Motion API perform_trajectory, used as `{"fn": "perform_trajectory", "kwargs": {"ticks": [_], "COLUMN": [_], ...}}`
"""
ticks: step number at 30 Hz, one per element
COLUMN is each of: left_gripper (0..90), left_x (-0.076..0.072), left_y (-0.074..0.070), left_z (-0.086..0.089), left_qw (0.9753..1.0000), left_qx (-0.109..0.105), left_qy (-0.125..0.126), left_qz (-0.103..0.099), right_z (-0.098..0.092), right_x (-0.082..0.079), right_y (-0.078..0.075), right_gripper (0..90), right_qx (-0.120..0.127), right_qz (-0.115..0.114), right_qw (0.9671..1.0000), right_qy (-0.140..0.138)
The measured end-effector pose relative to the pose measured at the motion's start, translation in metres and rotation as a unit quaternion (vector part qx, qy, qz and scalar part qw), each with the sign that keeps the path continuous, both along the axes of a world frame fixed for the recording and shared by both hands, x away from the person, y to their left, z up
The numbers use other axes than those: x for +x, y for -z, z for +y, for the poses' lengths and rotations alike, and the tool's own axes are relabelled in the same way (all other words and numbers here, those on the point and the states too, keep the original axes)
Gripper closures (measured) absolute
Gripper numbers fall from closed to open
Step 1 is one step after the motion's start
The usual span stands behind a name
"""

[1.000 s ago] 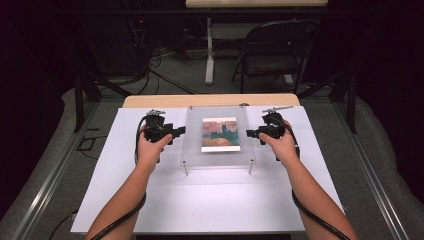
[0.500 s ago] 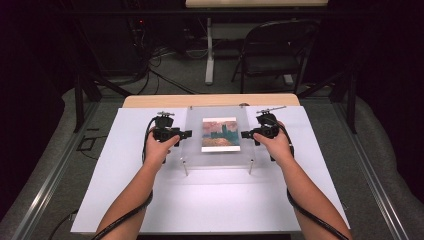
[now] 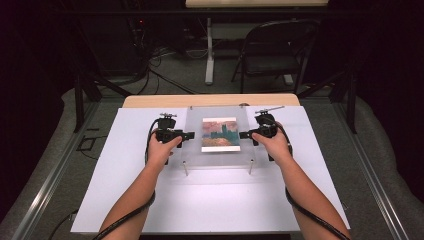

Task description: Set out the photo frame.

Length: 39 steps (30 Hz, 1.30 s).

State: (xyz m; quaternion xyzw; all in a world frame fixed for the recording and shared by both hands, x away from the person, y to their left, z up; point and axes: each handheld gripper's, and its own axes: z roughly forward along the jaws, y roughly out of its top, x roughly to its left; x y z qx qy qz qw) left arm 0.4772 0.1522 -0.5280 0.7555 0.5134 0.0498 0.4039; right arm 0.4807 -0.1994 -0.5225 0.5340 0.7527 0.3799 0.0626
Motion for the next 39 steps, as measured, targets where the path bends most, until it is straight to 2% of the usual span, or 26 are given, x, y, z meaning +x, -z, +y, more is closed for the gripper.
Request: {"fn": "perform_trajectory", "kwargs": {"ticks": [8,15,17,20,25,31,39], "left_gripper": [36.0,33.4,32.1,30.5,28.3,25.5,22.7], "left_x": [-0.001,0.0,0.0,0.001,0.002,0.003,0.004], "left_y": [0.0,0.001,0.002,0.003,0.004,0.003,0.004], "left_z": [-0.005,-0.008,-0.01,-0.011,-0.013,-0.016,-0.019], "left_qw": [1.0,1.0,0.9999,0.9998,0.9997,0.9995,0.9993], "left_qx": [-0.001,0.003,0.008,0.001,-0.003,0.006,0.006], "left_qy": [0.004,-0.003,-0.006,-0.013,-0.019,-0.023,-0.029], "left_qz": [0.002,0.001,0.005,0.012,0.014,0.019,0.023], "right_z": [0.003,0.003,0.003,0.003,0.001,0.002,0.003], "right_x": [0.001,0.001,0.001,0.002,0.003,0.004,0.006], "right_y": [0.002,0.003,0.003,0.003,0.004,0.006,0.006], "right_gripper": [31.7,29.3,28.6,28.4,27.8,26.1,24.7], "right_qx": [0.01,0.013,0.013,0.014,0.021,0.024,0.027], "right_qz": [0.006,0.012,0.012,0.014,0.018,0.019,0.027], "right_qw": [0.9999,0.9998,0.9998,0.9998,0.9996,0.9995,0.9993], "right_qy": [-0.002,-0.004,-0.003,-0.006,-0.008,-0.005,-0.002]}}
